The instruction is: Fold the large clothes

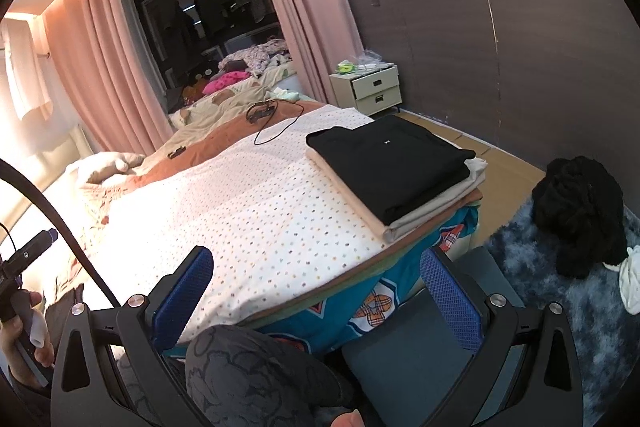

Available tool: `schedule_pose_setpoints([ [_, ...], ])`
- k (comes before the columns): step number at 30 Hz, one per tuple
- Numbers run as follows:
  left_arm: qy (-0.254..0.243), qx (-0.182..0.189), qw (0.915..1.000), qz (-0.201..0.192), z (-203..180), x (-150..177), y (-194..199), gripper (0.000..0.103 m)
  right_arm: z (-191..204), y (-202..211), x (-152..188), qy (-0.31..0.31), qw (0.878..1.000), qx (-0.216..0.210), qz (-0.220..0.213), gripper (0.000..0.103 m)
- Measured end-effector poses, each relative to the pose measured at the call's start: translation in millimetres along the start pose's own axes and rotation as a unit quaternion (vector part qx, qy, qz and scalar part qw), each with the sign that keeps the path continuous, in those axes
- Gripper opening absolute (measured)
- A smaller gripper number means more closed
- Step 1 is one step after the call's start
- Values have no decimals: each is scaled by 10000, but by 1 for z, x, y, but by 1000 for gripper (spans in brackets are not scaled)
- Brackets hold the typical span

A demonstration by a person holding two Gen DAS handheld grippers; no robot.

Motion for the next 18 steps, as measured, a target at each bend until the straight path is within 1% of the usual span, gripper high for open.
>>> schedule_pose_setpoints([
  [4, -5, -152, 9997, -165, 3, 13, 15, 102, 11, 7, 13, 24, 10000, 68, -35, 103],
  [8, -37, -412, 9986, -324, 6, 28, 31, 102, 22, 10, 25, 107, 9998, 141, -54, 103],
  [10, -23, -473, 9983, -334, 9, 35, 36, 102, 28, 11, 32, 165, 9997, 146, -64, 103],
  [14, 29, -766, 9965, -337, 16, 48, 42, 102, 42, 14, 50, 227, 9995, 192, -86, 103],
  [18, 98, -877, 9954, -380, 19, 60, 45, 102, 53, 12, 65, 270, 9996, 92, -73, 103],
])
Point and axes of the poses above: each gripper's, at about its wrist camera, not at the fingertips, and y roughly against the way its jaws point, z to its left, x to its underside, the point moved 1 cm from there along -y, roughly the way its jaws point, and after that the axes turned 6 degrees about y, right-handed, at the moved point
